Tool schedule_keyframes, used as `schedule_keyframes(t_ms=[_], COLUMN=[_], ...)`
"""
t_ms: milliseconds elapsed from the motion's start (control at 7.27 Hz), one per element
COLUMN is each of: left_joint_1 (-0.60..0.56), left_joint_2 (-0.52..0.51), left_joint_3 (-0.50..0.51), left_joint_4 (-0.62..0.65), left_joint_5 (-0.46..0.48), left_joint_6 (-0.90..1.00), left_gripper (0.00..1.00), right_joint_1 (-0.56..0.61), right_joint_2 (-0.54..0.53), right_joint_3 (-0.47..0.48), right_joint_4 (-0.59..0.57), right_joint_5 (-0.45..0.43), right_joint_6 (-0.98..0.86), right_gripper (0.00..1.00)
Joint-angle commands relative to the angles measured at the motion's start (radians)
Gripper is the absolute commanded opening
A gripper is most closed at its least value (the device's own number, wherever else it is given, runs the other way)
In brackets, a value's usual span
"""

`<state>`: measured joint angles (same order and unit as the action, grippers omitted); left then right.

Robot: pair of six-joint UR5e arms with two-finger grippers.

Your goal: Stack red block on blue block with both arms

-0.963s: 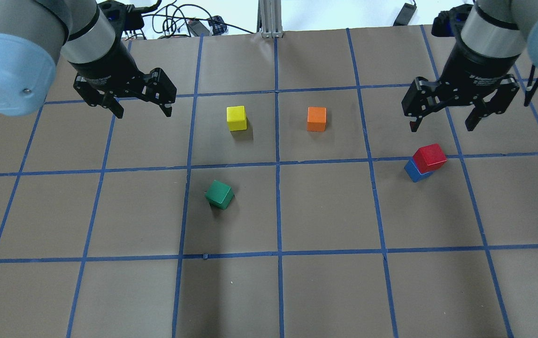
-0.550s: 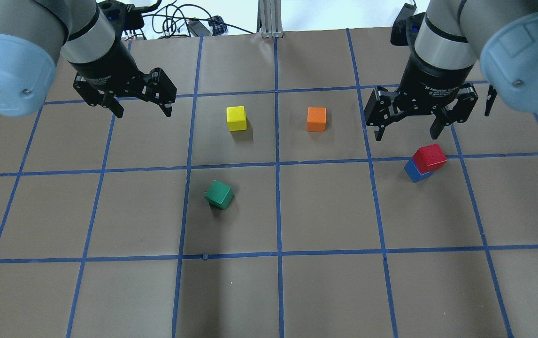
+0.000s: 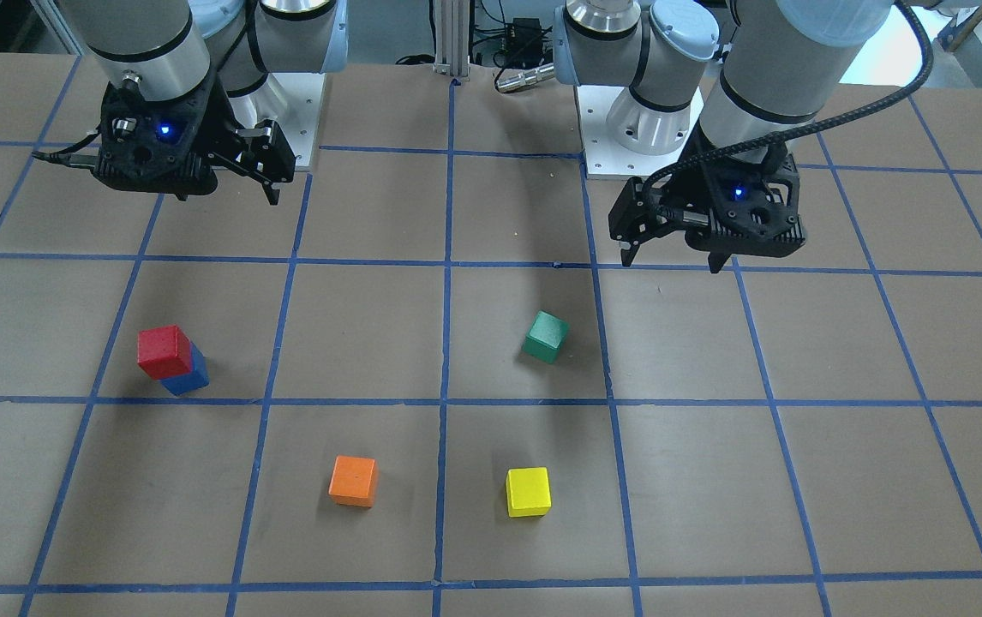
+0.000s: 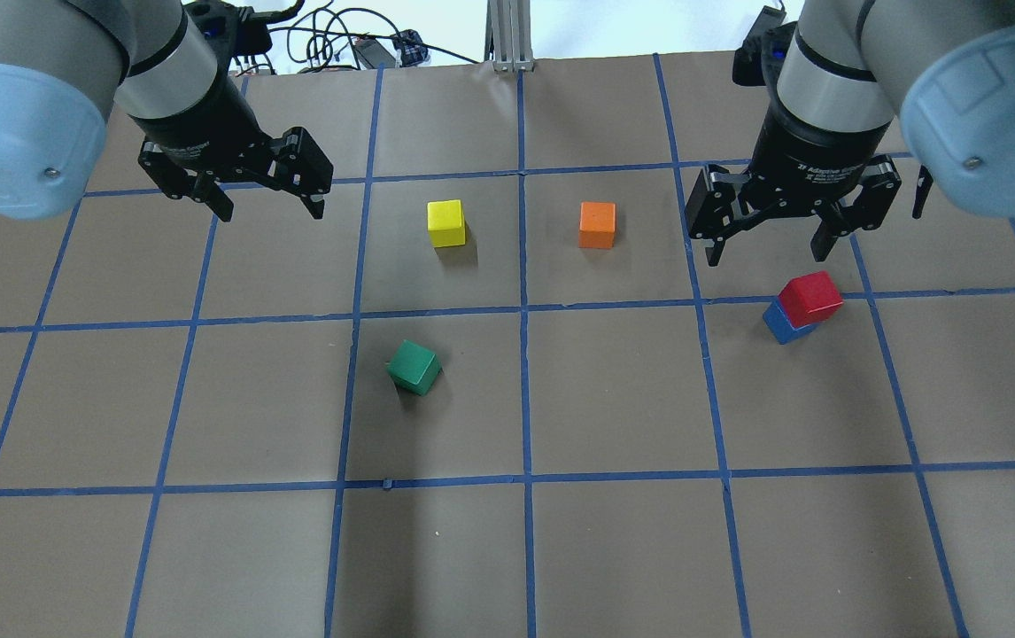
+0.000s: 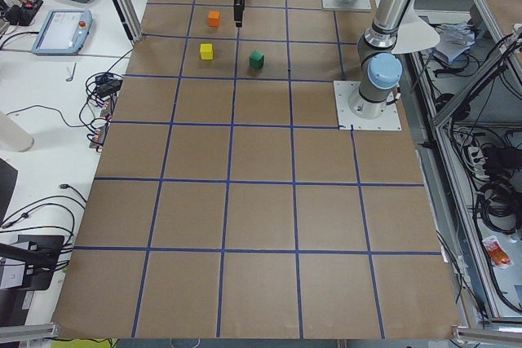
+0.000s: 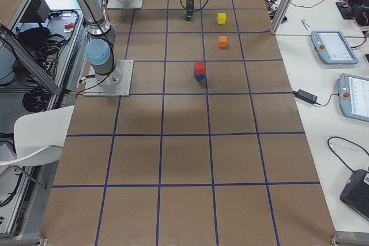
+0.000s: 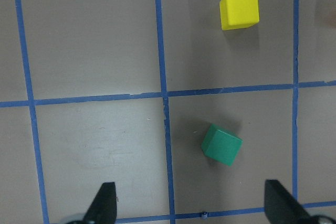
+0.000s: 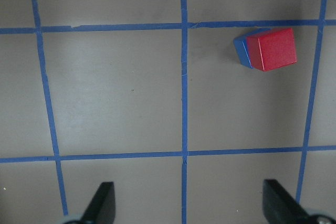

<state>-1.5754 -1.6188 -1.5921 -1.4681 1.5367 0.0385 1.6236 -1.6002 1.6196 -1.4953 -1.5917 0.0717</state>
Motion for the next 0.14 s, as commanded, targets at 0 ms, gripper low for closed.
schedule_keyframes(t_ms=[0], left_joint_1=[0.0], left_joint_2=[-0.003], left_joint_3=[-0.002], left_joint_4=[0.0], left_joint_5=[0.0], left_joint_6=[0.003], left_gripper=[1.0], right_joint_1=[0.001], right_joint_2=[-0.01], right_joint_3=[0.002], right_joint_4=[0.0], right_joint_5=[-0.001], right_joint_6=[0.002], right_gripper=[1.0])
